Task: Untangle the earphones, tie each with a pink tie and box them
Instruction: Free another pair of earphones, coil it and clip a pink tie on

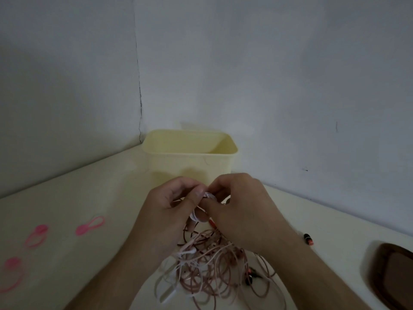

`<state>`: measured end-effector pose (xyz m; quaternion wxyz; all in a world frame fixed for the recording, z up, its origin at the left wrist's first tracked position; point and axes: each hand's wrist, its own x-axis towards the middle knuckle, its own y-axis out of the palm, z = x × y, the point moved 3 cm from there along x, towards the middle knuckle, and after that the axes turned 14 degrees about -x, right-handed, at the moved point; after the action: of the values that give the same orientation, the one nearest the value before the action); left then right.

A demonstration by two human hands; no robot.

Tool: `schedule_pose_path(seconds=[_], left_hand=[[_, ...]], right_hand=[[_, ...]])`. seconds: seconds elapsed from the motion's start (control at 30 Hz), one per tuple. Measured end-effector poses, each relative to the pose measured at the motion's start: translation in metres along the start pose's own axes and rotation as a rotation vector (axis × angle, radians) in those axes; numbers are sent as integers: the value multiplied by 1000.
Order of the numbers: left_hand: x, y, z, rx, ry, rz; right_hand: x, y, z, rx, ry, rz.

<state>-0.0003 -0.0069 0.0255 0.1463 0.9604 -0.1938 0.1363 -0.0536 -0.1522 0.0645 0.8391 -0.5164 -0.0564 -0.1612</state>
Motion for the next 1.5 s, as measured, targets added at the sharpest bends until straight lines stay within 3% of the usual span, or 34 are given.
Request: schedule_pose_path(seconds=[0.33,0.57,1.07,1.33,1.5], left_hand=[[-3,3,2,-3,0,32],[-1,4,6,-3,-13,29],[-2,2,5,107,49,8],[-1,-2,8,234,83,-88],[-4,0,8,240,90,-89]], right_hand=[[-2,3,-3,-58,99,-90],[2,1,-8,126,118,-47],[3,-1,-2,92,-40,20],[1,-21,0,-167,-58,25],[3,-28,1,-1,-79,21]])
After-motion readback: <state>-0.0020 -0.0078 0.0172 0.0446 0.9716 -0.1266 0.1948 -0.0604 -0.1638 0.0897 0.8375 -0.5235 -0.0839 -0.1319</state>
